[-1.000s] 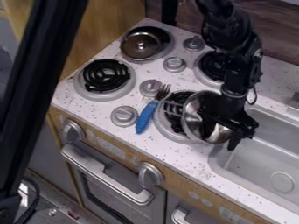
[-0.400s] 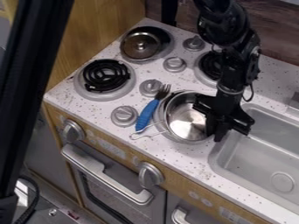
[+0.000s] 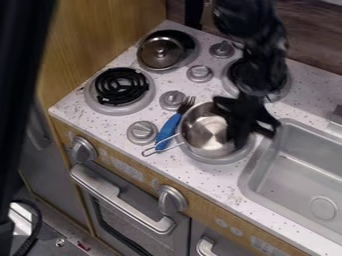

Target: Move the silver pot to the bottom left burner

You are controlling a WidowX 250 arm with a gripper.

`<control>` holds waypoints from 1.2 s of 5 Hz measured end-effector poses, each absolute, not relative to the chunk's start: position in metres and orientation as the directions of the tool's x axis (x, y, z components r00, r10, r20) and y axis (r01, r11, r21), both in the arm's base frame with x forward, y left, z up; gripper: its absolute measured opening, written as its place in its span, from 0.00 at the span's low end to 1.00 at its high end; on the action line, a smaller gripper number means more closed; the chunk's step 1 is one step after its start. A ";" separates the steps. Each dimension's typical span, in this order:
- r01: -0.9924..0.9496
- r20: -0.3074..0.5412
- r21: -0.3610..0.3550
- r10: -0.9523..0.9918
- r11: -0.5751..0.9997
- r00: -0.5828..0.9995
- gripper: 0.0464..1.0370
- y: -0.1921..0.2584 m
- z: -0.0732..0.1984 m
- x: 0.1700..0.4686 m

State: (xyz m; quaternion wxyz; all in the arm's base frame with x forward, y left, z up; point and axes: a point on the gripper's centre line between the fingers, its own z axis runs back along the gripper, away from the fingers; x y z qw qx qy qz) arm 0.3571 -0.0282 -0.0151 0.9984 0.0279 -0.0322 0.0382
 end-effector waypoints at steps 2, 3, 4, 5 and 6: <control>-0.471 0.094 0.057 0.465 0.880 0.880 0.02 0.056 0.010 0.357; -0.545 0.085 0.083 0.539 0.834 0.838 0.02 0.099 -0.011 0.364; -0.558 0.088 0.092 0.551 0.825 0.830 0.02 0.118 -0.029 0.381; -0.560 0.092 0.125 0.552 0.819 0.829 0.02 0.135 -0.036 0.396; -0.561 0.089 0.148 0.554 0.815 0.828 0.02 0.145 -0.041 0.407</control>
